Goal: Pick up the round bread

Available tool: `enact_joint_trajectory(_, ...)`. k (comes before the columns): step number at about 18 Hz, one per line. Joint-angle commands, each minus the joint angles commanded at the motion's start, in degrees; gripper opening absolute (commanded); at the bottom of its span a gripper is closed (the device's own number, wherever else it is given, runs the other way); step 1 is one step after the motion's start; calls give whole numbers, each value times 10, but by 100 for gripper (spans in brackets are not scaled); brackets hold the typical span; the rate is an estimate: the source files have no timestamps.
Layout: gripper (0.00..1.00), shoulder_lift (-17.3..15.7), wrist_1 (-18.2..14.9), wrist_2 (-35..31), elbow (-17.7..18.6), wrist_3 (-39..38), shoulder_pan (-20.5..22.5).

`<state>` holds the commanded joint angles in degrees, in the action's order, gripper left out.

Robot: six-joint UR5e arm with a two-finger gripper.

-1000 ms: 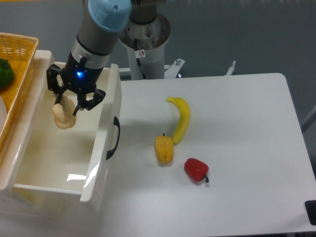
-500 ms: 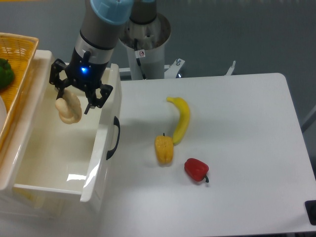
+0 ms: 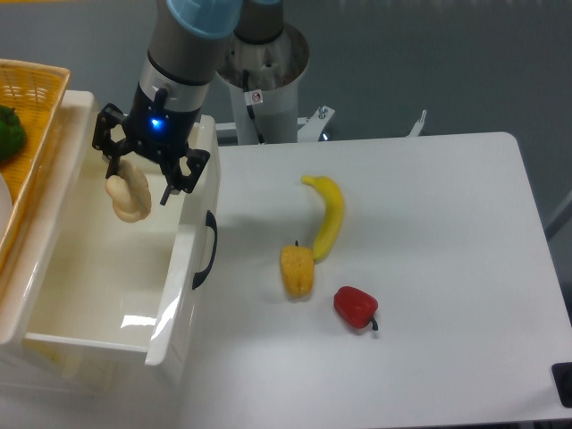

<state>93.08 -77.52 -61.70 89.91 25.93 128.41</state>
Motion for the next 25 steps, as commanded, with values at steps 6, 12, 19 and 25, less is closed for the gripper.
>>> enact_joint_trajectory(6, 84, -1, 1, 0, 0, 0, -1)
enact_joint_trajectory(12, 87, -1, 2, 0, -1, 0, 1)
enact_joint_trajectory(19, 88, -2, 2, 0, -2, 0, 1)
enact_joint_trajectory(25, 91, -2, 3, -1, -2, 0, 0)
